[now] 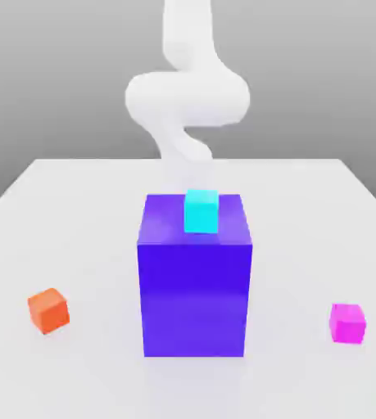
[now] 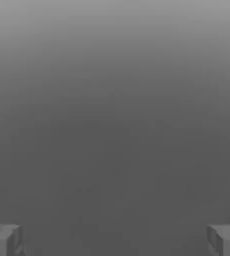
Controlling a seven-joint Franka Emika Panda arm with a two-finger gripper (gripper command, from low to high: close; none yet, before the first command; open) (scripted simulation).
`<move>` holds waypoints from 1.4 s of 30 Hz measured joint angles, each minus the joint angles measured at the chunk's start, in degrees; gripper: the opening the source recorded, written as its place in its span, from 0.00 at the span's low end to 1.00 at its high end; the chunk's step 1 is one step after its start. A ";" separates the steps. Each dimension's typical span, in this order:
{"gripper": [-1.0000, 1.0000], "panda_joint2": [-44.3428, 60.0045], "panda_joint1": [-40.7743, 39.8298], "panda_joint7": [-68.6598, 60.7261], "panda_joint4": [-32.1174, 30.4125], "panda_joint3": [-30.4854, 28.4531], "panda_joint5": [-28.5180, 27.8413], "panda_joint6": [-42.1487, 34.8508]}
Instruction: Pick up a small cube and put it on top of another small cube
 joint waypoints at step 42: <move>0.00 52.33 30.34 -35.31 -16.88 5.66 -4.99 27.63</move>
